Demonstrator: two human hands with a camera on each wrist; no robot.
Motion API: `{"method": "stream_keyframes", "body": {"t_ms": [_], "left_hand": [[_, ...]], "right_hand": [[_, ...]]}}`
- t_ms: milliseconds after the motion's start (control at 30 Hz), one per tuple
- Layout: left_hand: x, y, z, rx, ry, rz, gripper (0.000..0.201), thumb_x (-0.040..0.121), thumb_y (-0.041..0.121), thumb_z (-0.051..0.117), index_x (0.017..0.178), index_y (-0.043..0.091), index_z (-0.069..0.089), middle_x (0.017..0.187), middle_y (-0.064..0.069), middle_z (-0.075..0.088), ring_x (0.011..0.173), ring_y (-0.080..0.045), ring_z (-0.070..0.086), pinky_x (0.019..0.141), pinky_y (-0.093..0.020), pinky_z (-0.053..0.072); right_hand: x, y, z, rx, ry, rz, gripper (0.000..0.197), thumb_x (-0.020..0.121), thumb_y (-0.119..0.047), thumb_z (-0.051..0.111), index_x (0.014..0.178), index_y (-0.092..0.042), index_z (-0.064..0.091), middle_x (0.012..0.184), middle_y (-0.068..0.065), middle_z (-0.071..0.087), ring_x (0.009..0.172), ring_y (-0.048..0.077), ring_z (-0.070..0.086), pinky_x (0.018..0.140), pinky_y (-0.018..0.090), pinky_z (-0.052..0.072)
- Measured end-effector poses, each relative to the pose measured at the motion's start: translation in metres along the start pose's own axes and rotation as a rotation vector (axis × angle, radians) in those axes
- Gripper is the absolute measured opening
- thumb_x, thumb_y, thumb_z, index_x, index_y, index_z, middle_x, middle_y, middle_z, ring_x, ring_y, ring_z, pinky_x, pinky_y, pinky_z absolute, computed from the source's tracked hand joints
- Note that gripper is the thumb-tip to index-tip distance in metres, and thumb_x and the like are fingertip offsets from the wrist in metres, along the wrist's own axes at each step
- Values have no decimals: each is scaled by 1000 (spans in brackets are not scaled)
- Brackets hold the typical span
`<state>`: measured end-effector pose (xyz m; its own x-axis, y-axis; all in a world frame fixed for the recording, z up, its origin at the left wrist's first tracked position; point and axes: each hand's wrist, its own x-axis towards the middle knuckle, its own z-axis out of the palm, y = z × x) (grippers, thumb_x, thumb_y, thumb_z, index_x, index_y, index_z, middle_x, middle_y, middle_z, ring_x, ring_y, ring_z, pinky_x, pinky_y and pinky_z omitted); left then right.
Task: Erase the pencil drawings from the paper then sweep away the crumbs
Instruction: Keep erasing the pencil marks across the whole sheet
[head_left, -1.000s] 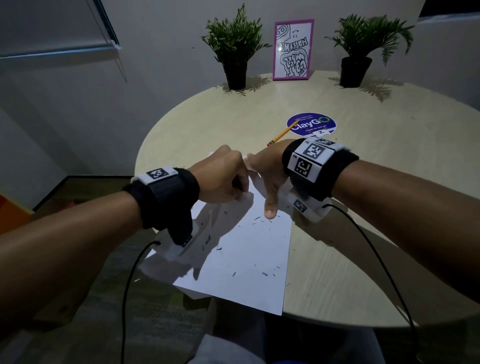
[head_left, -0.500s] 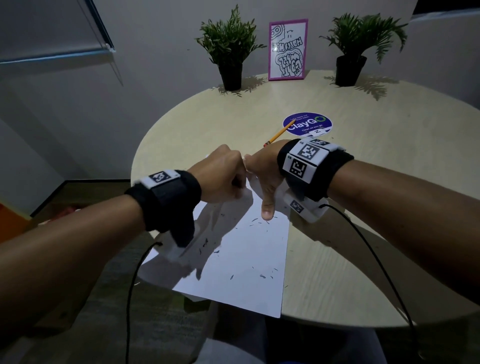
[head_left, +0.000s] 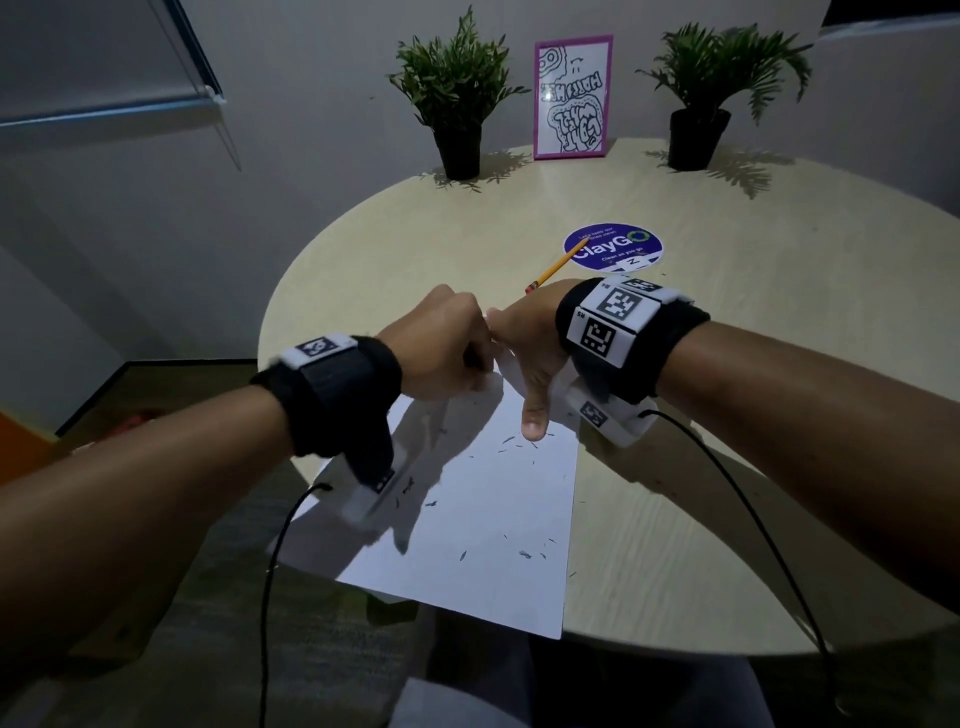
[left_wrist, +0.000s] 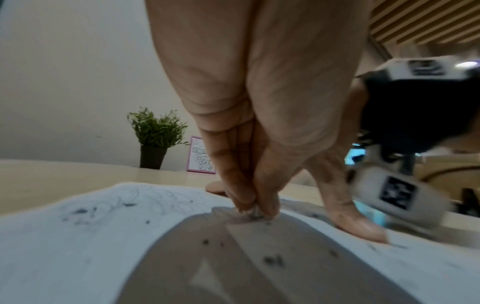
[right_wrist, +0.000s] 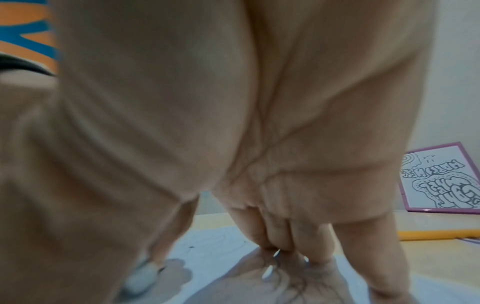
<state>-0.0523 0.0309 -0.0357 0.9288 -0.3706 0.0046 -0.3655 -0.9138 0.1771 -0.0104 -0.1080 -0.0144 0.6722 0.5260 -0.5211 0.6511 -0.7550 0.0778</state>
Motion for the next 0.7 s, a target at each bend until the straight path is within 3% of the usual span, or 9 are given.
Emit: {"method": "stream_keyframes", "body": {"t_ms": [133, 233, 333, 433, 500, 600, 633, 700], "left_hand": [[-17, 4, 0, -89, -97, 59, 9, 77, 21, 79, 83, 27, 80, 73, 20, 71, 70, 7, 61, 70, -14, 47], [-8, 3, 0, -102, -135, 54, 9, 75, 28, 81, 83, 31, 79, 74, 22, 71, 72, 10, 61, 73, -17, 49], [4, -2, 1, -87, -129, 11, 7, 75, 24, 82, 82, 26, 79, 72, 17, 71, 67, 12, 59, 64, -13, 47], [12, -10, -1, -44, -103, -25, 5, 77, 19, 79, 82, 22, 80, 73, 13, 73, 62, 15, 56, 55, -4, 38], [19, -16, -3, -16, -89, -55, 7, 78, 16, 78, 83, 20, 81, 75, 10, 74, 67, 10, 60, 59, -7, 42], [25, -21, -10, 63, -64, -99, 7, 81, 16, 76, 86, 13, 80, 79, 2, 75, 78, -10, 66, 70, -26, 55], [25, -21, -12, 77, -63, -93, 8, 82, 17, 76, 86, 12, 80, 79, 0, 75, 79, -13, 66, 72, -28, 56], [18, -17, -13, 63, -87, -41, 8, 82, 20, 74, 84, 14, 79, 78, 3, 74, 75, -11, 65, 68, -22, 53]], "right_hand": [[1, -4, -3, 2, -32, 8, 129, 19, -72, 80, 133, -18, 54, 127, 3, 64, 114, 30, 62, 94, 42, 51], [1, -2, -1, 1, -23, -1, 121, 30, -69, 86, 135, -17, 54, 125, 2, 66, 113, 29, 63, 94, 40, 51], [0, 2, 2, 11, 4, 10, 105, 48, -62, 90, 136, -16, 53, 126, 1, 66, 115, 30, 62, 90, 36, 49], [4, 1, 4, -2, 5, 10, 116, 45, -68, 88, 140, -12, 51, 135, 6, 62, 120, 31, 61, 92, 38, 49], [7, 0, 4, -2, 8, 14, 120, 43, -75, 84, 138, -9, 53, 136, 8, 61, 119, 31, 61, 89, 38, 48], [7, -1, 3, 7, -7, 26, 122, 46, -76, 82, 142, -8, 49, 141, 9, 57, 124, 34, 58, 92, 40, 47], [7, -1, 3, 9, -9, 30, 123, 45, -76, 82, 142, -8, 48, 141, 10, 57, 125, 34, 58, 94, 40, 47], [6, -4, 2, 6, -18, 24, 130, 38, -79, 81, 142, -8, 49, 142, 11, 57, 125, 34, 58, 97, 41, 49]]}}
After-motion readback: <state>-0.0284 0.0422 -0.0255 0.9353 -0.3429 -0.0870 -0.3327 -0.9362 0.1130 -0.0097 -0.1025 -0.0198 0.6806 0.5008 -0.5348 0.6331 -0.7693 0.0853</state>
